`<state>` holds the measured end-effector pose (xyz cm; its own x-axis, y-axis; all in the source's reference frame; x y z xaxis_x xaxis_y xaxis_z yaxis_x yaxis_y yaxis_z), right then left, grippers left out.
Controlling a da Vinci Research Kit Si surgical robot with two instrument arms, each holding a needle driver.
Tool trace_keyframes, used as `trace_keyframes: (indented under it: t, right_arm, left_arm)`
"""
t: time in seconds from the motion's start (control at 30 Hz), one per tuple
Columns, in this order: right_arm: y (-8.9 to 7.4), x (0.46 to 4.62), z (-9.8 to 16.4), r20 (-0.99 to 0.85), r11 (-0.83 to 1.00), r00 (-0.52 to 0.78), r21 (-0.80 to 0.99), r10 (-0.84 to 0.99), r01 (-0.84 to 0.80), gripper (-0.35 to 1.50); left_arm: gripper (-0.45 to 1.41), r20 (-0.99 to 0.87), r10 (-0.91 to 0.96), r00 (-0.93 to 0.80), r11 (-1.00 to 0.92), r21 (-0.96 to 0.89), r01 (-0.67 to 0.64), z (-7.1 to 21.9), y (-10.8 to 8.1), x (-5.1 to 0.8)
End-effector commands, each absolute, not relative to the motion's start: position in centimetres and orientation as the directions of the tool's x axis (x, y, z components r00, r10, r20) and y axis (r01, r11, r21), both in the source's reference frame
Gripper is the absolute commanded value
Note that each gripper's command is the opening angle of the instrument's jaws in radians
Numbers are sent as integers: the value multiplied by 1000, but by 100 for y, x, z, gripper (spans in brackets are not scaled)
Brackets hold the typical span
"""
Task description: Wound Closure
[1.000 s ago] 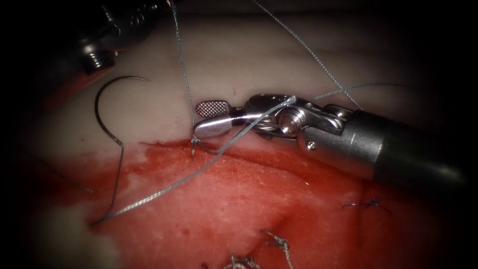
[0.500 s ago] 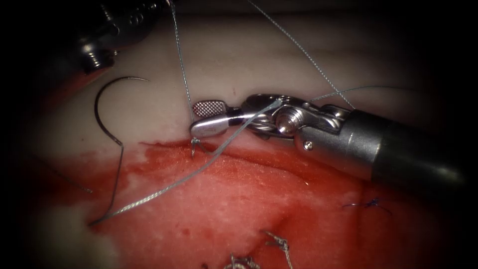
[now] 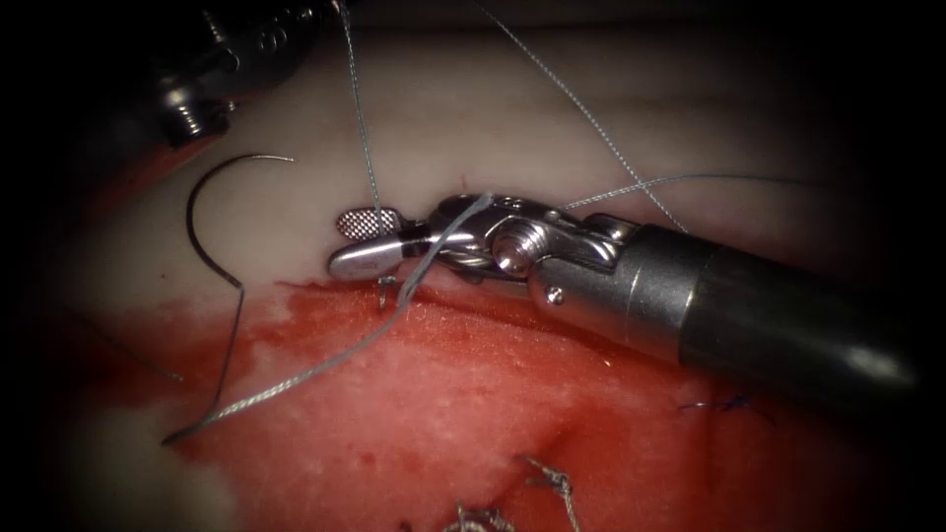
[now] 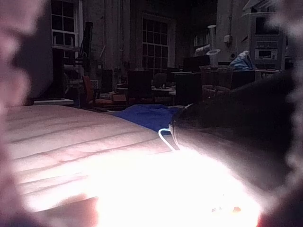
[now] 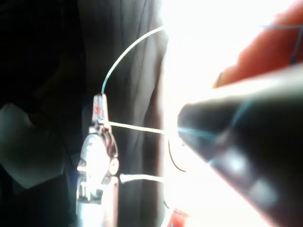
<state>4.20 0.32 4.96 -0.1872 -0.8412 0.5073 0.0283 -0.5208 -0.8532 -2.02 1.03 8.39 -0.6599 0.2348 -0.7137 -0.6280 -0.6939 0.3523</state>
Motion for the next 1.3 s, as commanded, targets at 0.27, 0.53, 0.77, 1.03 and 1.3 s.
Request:
trace_keyframes:
  t: [0.27,0.53,0.77,1.03,1.3]
  right_arm:
    - [47,441,489,518,-531,-172,-847,-838,35,148]
    - [44,444,492,538,-549,-161,-835,-827,29,148]
    - [45,445,491,584,-588,-118,-809,-803,2,135]
    - [50,441,497,608,-608,-103,-793,-787,-30,-35]
    - [49,440,496,584,-579,-113,-812,-804,-72,-35]
  left_arm:
    - [-45,-718,231,-656,-688,356,-632,828,117,-202]
    - [-45,-718,231,-656,-688,356,-633,828,117,-202]
    - [-45,-716,233,-658,-685,359,-634,828,116,-203]
    - [-45,-716,232,-658,-685,360,-634,829,115,-204]
    - [-45,-718,231,-657,-686,359,-633,829,115,-204]
